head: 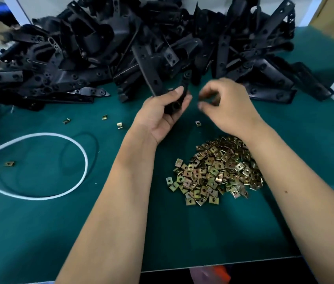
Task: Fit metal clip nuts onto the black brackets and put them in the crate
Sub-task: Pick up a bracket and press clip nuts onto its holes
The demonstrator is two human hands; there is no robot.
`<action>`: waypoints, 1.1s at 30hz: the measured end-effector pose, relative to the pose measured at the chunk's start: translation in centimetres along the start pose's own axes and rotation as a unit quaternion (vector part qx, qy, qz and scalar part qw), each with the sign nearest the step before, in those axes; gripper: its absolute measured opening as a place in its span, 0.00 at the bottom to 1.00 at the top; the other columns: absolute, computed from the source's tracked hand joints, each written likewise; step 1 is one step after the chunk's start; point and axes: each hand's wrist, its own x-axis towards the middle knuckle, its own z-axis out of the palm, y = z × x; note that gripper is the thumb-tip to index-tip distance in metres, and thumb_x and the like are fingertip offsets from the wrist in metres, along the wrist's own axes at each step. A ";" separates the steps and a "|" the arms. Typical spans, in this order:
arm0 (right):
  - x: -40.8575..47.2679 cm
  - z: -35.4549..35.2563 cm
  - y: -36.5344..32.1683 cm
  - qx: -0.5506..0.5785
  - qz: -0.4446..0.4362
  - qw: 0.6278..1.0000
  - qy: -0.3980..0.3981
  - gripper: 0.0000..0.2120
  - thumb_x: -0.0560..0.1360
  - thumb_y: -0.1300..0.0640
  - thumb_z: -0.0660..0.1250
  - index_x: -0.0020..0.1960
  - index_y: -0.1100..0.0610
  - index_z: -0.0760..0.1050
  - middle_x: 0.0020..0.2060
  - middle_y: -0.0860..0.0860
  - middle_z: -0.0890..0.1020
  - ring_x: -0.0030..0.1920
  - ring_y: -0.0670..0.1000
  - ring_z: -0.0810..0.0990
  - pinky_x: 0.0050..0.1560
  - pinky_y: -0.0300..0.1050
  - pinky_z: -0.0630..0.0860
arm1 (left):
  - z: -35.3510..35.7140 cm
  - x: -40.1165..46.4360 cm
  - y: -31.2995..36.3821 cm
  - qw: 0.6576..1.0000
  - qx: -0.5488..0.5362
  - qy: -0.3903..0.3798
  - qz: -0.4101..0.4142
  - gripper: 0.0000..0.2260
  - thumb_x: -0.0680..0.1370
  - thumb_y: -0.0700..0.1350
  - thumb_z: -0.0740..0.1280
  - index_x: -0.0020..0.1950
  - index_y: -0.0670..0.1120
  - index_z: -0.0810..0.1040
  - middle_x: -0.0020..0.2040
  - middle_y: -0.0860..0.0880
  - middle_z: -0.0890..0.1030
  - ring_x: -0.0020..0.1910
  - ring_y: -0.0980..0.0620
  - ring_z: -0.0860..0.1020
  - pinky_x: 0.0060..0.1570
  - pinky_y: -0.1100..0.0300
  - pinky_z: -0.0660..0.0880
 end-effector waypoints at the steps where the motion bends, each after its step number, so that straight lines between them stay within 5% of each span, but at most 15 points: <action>1: -0.3 0.2 0.4 -0.034 0.009 0.999 -0.036 0.08 0.75 0.51 0.77 0.51 0.52 0.82 0.47 0.48 0.80 0.46 0.48 0.78 0.48 0.42 0.71 | 0.1 -0.1 -0.1 1.000 -0.011 -0.001 0.005 0.02 0.77 0.31 0.70 0.49 0.34 0.80 0.46 0.39 0.84 0.42 0.46 0.86 0.39 0.60 0.82; 6: -1.1 0.8 0.3 -0.080 -0.002 0.990 -0.118 0.07 0.74 0.50 0.77 0.49 0.51 0.83 0.38 0.41 0.75 0.44 0.48 0.76 0.44 0.42 0.66 | 0.6 -0.5 -0.3 0.996 -0.085 -0.008 0.010 0.08 0.78 0.29 0.67 0.41 0.32 0.83 0.43 0.39 0.84 0.44 0.42 0.86 0.46 0.55 0.84; 8: -1.3 1.1 0.2 -0.056 -0.007 0.993 -0.105 0.05 0.75 0.54 0.76 0.49 0.51 0.82 0.41 0.44 0.79 0.46 0.49 0.78 0.45 0.44 0.70 | 0.4 -0.7 -0.5 0.995 -0.104 -0.003 0.009 0.03 0.78 0.30 0.68 0.47 0.33 0.82 0.47 0.37 0.84 0.47 0.40 0.86 0.47 0.55 0.84; 11: -1.3 1.3 0.0 0.070 0.021 0.996 -0.042 0.04 0.77 0.60 0.74 0.49 0.53 0.79 0.41 0.48 0.84 0.43 0.50 0.83 0.47 0.47 0.80 | 0.2 -0.7 -0.8 0.998 -0.063 -0.004 0.010 0.04 0.79 0.34 0.68 0.53 0.36 0.79 0.50 0.40 0.83 0.47 0.45 0.86 0.48 0.57 0.83; 15: -1.4 1.4 -0.4 0.268 0.048 0.962 0.008 0.10 0.77 0.64 0.73 0.56 0.58 0.77 0.38 0.53 0.86 0.38 0.53 0.85 0.42 0.42 0.80 | 0.1 -0.6 -1.0 0.999 -0.027 -0.012 0.012 0.02 0.78 0.34 0.69 0.48 0.37 0.82 0.44 0.43 0.84 0.44 0.49 0.85 0.47 0.59 0.82; 20: -1.5 1.6 -0.7 0.325 0.026 0.945 0.017 0.14 0.75 0.67 0.72 0.59 0.58 0.74 0.38 0.57 0.85 0.38 0.52 0.84 0.45 0.45 0.81 | 0.1 -0.8 -1.0 1.000 -0.002 -0.022 0.008 0.05 0.76 0.36 0.70 0.51 0.38 0.80 0.44 0.44 0.82 0.44 0.47 0.82 0.47 0.58 0.81; 25: -1.4 2.0 -0.8 0.371 0.062 0.926 0.034 0.07 0.76 0.64 0.74 0.52 0.60 0.78 0.37 0.54 0.87 0.34 0.50 0.83 0.38 0.41 0.79 | 0.2 -0.8 -1.0 0.999 -0.003 -0.041 0.001 0.12 0.73 0.36 0.69 0.56 0.38 0.77 0.51 0.41 0.79 0.44 0.46 0.79 0.54 0.55 0.76; 28: -1.5 2.2 -0.9 0.432 0.100 0.895 0.049 0.02 0.77 0.64 0.74 0.49 0.61 0.83 0.38 0.56 0.87 0.36 0.50 0.84 0.38 0.40 0.79 | 0.0 -0.6 -0.9 0.999 -0.023 -0.028 0.001 0.10 0.71 0.36 0.69 0.52 0.40 0.79 0.50 0.44 0.81 0.47 0.47 0.78 0.49 0.58 0.76; 33: -1.3 2.1 -0.9 0.471 0.130 0.872 0.031 0.08 0.77 0.70 0.71 0.53 0.61 0.84 0.42 0.56 0.88 0.42 0.51 0.87 0.44 0.39 0.81 | 0.0 -0.6 -1.0 0.999 -0.022 -0.027 0.000 0.12 0.69 0.37 0.70 0.52 0.40 0.80 0.52 0.43 0.81 0.47 0.47 0.79 0.48 0.58 0.76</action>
